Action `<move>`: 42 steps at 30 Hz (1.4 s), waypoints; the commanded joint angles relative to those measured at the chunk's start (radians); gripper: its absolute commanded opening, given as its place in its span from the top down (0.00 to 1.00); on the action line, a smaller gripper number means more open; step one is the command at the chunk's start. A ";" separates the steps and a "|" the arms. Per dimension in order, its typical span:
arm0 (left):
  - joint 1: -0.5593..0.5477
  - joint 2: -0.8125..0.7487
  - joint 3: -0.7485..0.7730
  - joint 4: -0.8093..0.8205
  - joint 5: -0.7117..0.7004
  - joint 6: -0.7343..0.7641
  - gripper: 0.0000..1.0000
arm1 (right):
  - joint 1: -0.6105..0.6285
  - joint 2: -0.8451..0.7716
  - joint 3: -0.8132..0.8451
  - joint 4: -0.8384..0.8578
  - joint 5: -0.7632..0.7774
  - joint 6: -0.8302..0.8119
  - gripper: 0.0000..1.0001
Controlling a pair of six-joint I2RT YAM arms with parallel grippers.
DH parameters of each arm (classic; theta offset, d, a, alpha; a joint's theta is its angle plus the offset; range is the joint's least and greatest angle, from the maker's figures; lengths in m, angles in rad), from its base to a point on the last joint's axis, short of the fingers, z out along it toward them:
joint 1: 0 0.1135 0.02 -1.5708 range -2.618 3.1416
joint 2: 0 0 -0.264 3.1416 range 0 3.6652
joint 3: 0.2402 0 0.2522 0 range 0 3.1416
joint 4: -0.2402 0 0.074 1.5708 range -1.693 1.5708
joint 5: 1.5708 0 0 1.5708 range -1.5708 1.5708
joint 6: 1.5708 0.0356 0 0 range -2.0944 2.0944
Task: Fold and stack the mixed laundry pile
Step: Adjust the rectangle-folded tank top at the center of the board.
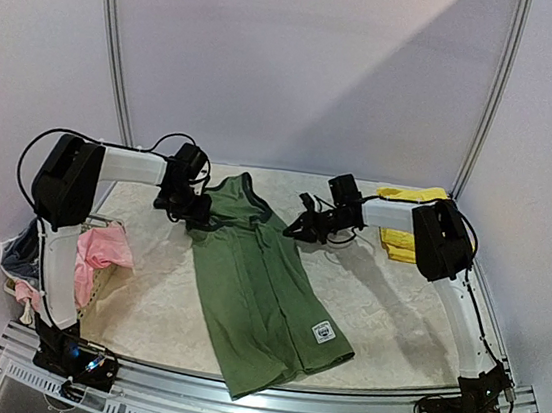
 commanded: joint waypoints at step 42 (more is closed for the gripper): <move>0.093 0.582 0.955 0.047 0.551 -0.049 1.00 | -0.084 -0.555 -0.643 -0.068 0.476 -0.137 0.50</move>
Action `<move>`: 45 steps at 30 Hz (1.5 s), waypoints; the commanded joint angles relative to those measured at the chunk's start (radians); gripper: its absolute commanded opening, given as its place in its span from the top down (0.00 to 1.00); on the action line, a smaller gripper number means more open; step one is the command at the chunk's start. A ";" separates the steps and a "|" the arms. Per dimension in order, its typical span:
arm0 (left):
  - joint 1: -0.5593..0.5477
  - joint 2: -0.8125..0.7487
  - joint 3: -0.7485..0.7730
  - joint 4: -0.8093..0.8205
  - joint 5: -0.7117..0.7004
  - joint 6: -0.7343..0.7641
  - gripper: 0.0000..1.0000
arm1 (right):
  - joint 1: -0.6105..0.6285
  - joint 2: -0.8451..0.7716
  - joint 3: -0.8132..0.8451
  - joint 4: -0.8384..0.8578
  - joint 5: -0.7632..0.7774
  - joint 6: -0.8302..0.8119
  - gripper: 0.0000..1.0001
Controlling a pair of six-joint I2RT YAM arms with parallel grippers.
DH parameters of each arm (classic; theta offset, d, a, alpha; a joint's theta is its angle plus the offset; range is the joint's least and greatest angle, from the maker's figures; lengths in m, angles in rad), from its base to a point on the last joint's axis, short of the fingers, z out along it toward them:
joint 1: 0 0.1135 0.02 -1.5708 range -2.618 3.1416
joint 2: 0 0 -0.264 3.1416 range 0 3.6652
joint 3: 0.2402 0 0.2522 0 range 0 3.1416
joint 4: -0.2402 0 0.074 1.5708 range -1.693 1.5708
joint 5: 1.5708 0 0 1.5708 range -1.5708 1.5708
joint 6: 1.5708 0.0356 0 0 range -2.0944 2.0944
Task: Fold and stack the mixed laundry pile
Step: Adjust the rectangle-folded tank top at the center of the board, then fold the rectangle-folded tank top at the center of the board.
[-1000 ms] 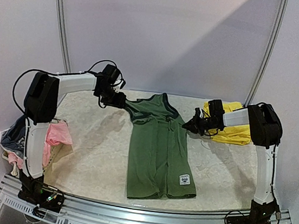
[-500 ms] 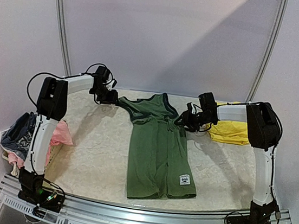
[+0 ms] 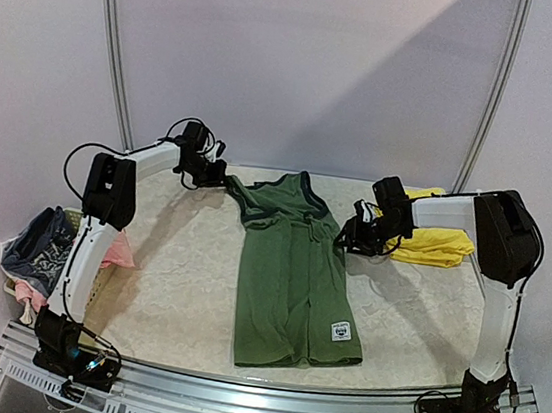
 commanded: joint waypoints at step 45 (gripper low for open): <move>-0.400 -1.051 -1.072 -0.035 -0.469 -0.139 0.22 | 0.270 -0.549 -0.540 -0.078 0.202 0.075 0.32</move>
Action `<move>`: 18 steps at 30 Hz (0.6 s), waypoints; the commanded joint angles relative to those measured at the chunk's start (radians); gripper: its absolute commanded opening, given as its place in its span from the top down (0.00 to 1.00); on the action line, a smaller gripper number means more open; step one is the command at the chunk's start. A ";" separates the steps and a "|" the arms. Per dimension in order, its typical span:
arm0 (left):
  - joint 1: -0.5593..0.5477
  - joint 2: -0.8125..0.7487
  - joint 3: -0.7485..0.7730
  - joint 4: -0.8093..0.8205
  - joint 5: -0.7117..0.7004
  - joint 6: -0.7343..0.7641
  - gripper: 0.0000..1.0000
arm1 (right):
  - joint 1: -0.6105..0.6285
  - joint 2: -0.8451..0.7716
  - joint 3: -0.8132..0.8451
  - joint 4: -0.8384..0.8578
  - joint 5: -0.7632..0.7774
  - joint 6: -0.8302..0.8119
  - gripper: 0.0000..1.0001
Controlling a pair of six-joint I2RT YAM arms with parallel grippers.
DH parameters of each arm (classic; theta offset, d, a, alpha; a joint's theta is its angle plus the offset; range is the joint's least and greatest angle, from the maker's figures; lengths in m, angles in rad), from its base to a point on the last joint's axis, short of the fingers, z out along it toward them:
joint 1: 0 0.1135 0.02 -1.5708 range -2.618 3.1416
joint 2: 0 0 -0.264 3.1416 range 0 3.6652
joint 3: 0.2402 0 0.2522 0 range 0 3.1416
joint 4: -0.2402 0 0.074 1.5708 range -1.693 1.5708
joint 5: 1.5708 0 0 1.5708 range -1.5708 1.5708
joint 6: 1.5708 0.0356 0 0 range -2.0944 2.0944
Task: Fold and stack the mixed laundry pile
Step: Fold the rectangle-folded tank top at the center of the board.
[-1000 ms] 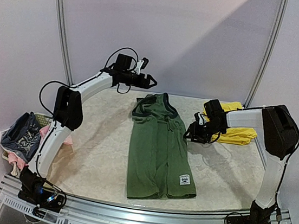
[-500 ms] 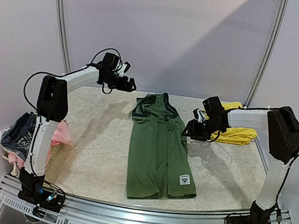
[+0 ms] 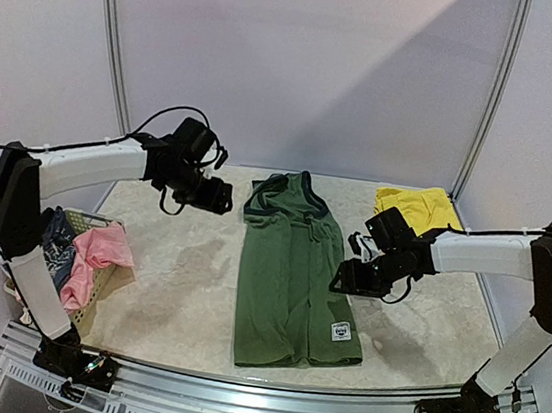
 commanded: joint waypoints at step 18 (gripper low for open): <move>-0.520 -0.305 -0.504 0.003 -0.075 -0.323 0.33 | 0.179 -0.525 -0.383 -0.130 0.000 0.196 0.01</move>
